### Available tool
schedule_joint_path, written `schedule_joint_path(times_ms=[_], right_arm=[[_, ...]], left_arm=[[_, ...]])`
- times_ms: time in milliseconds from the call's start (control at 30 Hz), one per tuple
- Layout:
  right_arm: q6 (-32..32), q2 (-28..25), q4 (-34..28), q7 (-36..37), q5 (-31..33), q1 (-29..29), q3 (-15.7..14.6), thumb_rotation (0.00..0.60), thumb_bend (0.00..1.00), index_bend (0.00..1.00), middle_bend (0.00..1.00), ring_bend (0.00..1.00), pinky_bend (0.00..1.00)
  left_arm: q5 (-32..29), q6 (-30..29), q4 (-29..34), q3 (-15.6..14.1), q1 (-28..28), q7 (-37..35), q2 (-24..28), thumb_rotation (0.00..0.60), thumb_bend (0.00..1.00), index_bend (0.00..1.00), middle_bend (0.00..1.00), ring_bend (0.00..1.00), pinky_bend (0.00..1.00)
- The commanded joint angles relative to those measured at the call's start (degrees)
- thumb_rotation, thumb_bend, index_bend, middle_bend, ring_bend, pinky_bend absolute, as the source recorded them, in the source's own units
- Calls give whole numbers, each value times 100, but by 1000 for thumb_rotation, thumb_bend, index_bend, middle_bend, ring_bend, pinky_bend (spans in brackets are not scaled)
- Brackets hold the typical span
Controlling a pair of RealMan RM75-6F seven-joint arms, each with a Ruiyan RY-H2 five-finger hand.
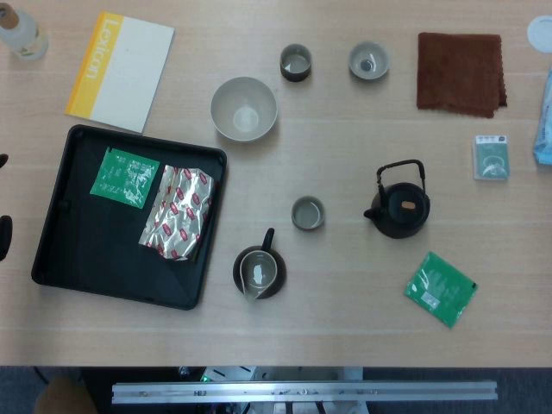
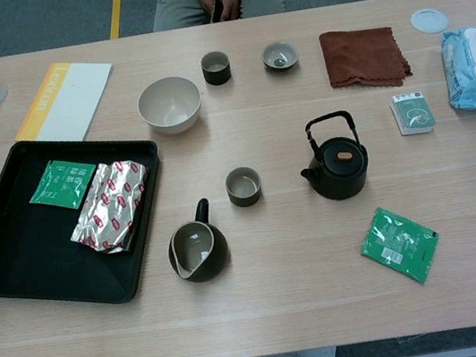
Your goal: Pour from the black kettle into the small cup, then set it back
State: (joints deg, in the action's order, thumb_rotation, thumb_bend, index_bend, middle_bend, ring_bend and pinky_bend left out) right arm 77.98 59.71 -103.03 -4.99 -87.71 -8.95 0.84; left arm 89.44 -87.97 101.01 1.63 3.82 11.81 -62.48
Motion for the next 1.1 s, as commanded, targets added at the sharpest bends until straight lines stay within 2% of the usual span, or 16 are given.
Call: schedule_joint_path(times_ms=[33,167,300,533,600,767,1100], right_arm=[[31,16,-8,4,-35,1,8,559,257,337,277,184,219],[-147,-36,-80,217,-8,-67,-13,586,258,337,277,184,219],[-426,-172,-160,322,-23,-265,34,587,258,337,277,184,220],[-1337,-278,-261,346,393,-956,389,588,256,337,277,184,219],[-1692,-186,-211,312,622,-1219,517,589,255,337,294,200,219],[-2452,218,33,102,1176,-1802,725,587,254,365,382,311,220],[-3391,1109,606,-545,2352,-2717,903,584,253,375,390,321,220]], left_arm=[[-6,11,-8,-2,4,-6,-5,600,432,139,242,190,194],[-1,4,-23,-22,-12,-18,-8,600,432,139,242,190,194],[20,-30,-11,-16,-19,-23,14,600,432,139,242,190,194],[60,-31,21,-21,-9,-3,8,600,432,139,242,190,194],[53,-39,30,-26,-20,6,10,600,432,139,242,190,193],[-20,-93,15,-16,-72,-26,38,600,432,140,242,190,188],[-28,-150,-13,-11,-113,-111,76,600,432,139,242,190,186]])
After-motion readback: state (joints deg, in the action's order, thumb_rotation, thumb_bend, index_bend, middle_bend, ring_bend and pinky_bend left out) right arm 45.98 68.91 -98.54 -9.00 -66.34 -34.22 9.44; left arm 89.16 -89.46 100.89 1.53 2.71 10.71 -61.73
